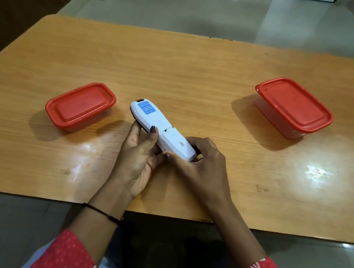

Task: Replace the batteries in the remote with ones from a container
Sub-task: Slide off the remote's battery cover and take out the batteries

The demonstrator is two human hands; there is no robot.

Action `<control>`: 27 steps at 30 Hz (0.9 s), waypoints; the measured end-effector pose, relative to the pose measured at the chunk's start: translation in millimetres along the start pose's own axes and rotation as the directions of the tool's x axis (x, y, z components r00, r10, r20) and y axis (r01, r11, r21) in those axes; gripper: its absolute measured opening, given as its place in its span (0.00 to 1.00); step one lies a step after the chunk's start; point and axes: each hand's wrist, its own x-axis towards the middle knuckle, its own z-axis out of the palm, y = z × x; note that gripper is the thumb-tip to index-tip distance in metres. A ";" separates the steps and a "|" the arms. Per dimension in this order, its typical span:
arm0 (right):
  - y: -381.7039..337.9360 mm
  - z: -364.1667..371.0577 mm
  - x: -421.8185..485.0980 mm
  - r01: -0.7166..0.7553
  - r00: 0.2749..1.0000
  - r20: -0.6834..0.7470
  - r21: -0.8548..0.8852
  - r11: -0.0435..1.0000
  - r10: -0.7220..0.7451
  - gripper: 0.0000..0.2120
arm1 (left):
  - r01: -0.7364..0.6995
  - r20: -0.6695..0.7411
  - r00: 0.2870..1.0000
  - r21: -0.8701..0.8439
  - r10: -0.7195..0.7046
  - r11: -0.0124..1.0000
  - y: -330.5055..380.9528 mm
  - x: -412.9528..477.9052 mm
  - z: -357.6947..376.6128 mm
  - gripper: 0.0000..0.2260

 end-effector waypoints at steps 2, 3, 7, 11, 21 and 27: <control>-1.8 -3.8 3.2 -0.073 0.995 -0.051 0.154 0.985 0.081 0.16 | -0.009 -0.028 1.000 -0.011 0.009 1.000 -0.3 2.3 -1.9 0.20; 0.5 -6.9 5.8 -0.103 0.987 -0.102 0.202 0.974 0.126 0.16 | -0.010 -0.039 0.999 -0.019 0.009 1.000 -0.7 3.2 -2.8 0.21; 28.3 -33.9 19.1 -0.206 0.929 -0.304 0.050 0.977 0.212 0.21 | 0.011 -0.012 1.000 0.017 -0.011 1.000 1.1 0.4 -0.4 0.23; 46.8 -55.6 19.5 -0.345 0.896 -0.383 -0.279 0.896 0.225 0.25 | -0.013 0.011 1.000 0.159 0.011 0.987 -2.3 -0.1 2.6 0.20; 24.1 -41.0 11.8 -0.029 0.938 -0.330 -0.382 0.924 -0.107 0.16 | -0.076 -0.064 0.991 0.466 0.119 0.881 -14.0 -3.1 13.0 0.21; 19.3 -13.0 -2.1 0.112 0.994 0.053 -0.295 0.949 -0.100 0.12 | -0.190 -0.040 0.958 0.649 0.283 0.737 -17.6 1.5 9.1 0.18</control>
